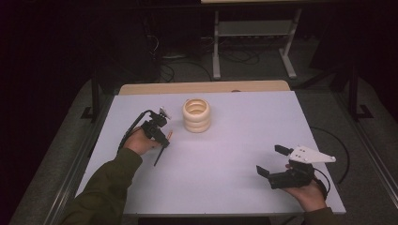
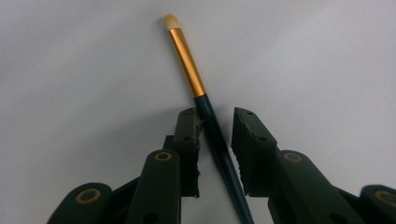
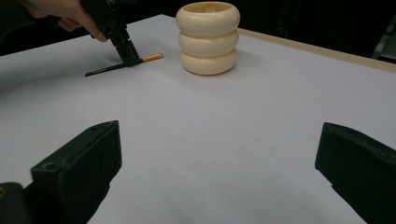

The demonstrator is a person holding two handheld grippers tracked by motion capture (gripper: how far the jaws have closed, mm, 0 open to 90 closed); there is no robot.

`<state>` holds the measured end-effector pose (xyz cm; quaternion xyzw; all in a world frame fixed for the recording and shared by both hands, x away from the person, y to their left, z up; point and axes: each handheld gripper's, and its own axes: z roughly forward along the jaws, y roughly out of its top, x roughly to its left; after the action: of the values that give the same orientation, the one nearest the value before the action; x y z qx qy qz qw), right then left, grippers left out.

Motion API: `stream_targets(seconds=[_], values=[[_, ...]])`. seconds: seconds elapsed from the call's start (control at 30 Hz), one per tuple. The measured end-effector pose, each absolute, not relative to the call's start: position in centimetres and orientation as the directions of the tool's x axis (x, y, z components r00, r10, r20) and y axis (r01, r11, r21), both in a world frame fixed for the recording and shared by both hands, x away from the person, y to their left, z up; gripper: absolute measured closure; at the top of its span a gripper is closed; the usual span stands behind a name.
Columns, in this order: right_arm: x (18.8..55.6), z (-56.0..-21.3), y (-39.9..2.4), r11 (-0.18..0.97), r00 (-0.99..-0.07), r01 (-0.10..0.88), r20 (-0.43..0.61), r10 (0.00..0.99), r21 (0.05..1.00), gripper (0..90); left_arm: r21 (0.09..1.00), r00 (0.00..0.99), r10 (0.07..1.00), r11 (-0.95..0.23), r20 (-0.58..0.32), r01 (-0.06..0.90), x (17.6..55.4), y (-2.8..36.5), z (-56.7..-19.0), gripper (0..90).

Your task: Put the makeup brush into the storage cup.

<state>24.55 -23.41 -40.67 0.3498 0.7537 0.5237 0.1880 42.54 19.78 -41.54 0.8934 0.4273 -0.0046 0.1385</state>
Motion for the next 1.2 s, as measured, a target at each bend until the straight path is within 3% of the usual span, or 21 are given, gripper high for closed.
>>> stream_targets(seconds=[1.2], values=[[24.59, -40.70, -23.41, 0.208, -0.680, 0.334, 0.082, 0.728, 0.919, 0.0, 0.222, 0.656, 0.750, -0.628, -0.084, 0.746, 42.68, 19.57, -41.57, 83.1]])
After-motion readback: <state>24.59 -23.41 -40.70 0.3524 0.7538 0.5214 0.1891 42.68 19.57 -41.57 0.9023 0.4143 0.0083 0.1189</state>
